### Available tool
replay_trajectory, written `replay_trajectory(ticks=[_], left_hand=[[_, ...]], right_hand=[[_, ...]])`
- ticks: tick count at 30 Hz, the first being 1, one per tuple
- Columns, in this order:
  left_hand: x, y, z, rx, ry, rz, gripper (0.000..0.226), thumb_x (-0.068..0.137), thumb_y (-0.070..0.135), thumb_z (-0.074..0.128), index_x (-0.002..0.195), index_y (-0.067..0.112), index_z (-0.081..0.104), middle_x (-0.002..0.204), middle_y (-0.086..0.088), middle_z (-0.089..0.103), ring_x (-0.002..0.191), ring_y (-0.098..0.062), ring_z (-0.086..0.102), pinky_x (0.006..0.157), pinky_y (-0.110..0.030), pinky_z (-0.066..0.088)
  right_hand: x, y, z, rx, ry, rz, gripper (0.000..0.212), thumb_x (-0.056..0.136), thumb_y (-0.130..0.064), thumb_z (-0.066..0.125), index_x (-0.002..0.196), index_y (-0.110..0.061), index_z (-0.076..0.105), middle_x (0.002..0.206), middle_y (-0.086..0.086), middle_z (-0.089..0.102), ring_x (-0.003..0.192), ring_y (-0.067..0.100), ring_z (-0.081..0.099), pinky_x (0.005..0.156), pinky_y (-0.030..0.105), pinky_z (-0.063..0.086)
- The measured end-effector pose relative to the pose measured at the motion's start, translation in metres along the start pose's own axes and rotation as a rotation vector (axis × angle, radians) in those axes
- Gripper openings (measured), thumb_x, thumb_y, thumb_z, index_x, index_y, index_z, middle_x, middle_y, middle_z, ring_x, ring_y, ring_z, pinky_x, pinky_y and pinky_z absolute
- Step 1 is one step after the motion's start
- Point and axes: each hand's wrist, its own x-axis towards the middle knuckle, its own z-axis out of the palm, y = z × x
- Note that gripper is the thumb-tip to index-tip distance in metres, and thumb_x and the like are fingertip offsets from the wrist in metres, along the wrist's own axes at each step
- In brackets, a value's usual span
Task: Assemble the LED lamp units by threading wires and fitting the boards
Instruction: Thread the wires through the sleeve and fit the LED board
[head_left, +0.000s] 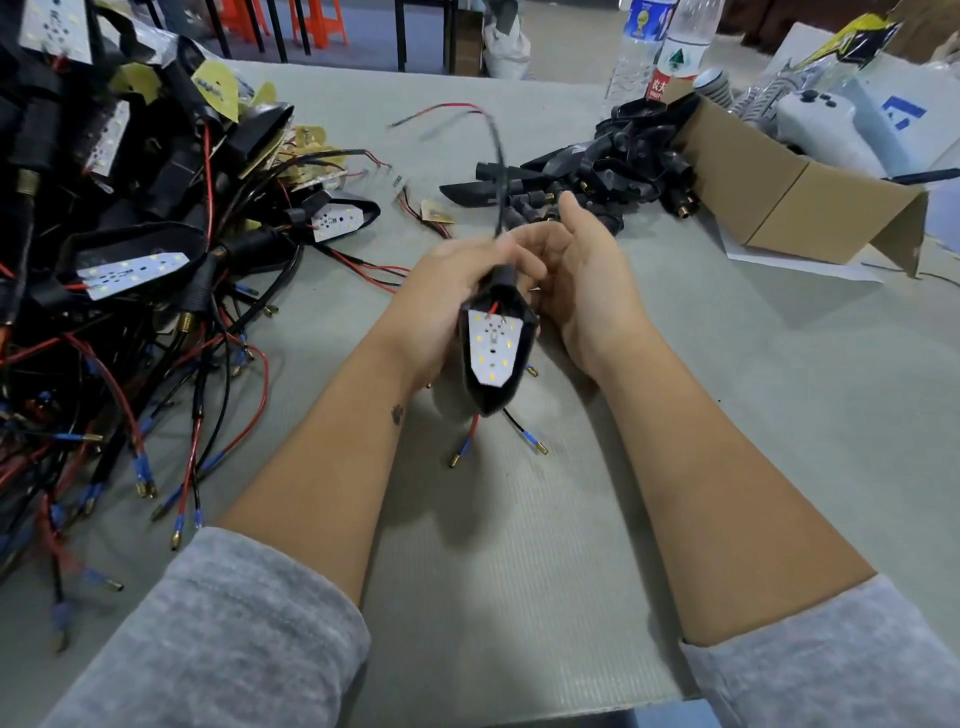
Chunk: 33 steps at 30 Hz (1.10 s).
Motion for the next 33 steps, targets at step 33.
replay_trajectory(ticks=[33], left_hand=[[0.007, 0.010, -0.030, -0.534, 0.255, 0.033, 0.043, 0.102, 0.050, 0.028, 0.115, 0.016, 0.051, 0.103, -0.007, 0.072, 0.095, -0.022, 0.066, 0.074, -0.031, 0.051]], right_hand=[[-0.013, -0.002, 0.014, -0.575, -0.244, -0.123, 0.029, 0.104, -0.011, 0.041, 0.084, 0.004, 0.056, 0.029, -0.008, 0.035, 0.026, 0.004, 0.028, 0.037, 0.012, 0.027]])
